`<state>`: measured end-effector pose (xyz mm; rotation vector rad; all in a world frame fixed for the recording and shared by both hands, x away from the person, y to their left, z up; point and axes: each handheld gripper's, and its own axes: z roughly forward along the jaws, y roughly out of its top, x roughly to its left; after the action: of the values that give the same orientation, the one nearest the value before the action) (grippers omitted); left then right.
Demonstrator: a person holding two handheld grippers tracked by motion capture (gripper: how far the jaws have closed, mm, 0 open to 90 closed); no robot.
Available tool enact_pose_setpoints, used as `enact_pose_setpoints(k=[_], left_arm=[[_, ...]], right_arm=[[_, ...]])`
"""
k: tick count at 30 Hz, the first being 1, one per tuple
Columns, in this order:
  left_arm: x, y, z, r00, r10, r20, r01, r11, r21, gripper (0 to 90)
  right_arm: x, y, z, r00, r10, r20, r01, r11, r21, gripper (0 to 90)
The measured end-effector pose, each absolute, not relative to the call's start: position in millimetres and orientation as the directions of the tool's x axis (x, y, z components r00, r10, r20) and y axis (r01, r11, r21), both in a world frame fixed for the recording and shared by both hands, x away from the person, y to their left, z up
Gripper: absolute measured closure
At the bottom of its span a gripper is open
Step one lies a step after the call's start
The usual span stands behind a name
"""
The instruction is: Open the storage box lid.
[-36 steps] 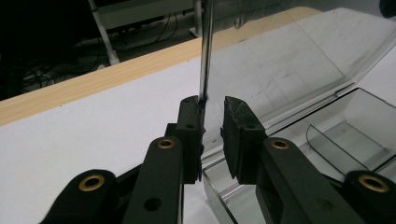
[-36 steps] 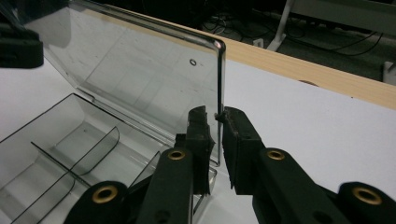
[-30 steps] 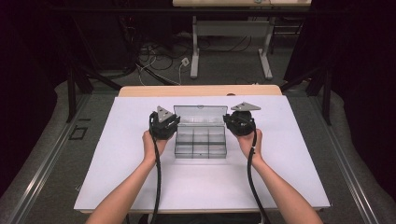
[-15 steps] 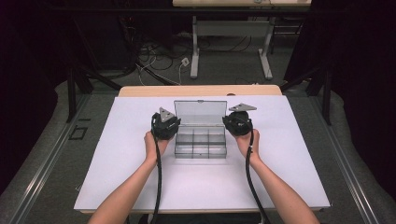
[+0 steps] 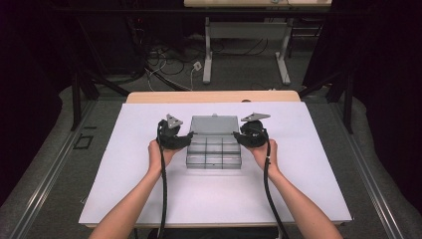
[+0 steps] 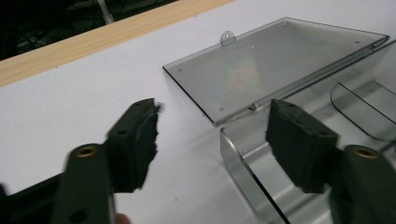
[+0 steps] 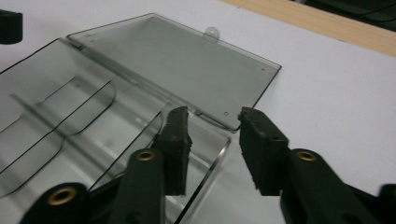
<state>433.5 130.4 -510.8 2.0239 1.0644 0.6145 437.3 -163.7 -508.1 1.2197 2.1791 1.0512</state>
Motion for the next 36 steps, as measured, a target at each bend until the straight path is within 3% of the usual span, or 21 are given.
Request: enact_pose_setpoints(k=[8, 20, 36], left_arm=[[418, 142, -502, 0.544, 0.838, 0.049, 0.526, -0.386, 0.758, 17.7], [375, 157, -491, 0.595, 0.801, 0.067, 0.509, -0.440, 0.740, 8.3], [345, 178, -497, 0.597, 0.792, 0.126, 0.501, -0.491, 0.713, 0.4]], right_arm=[[416, -165, -501, -0.586, 0.809, 0.046, 0.570, 0.371, 0.733, 43.7], [371, -178, -493, -0.671, 0.739, 0.063, 0.536, 0.424, 0.730, 21.3], [323, -207, -498, -0.674, 0.733, 0.097, 0.555, 0.415, 0.721, 10.1]])
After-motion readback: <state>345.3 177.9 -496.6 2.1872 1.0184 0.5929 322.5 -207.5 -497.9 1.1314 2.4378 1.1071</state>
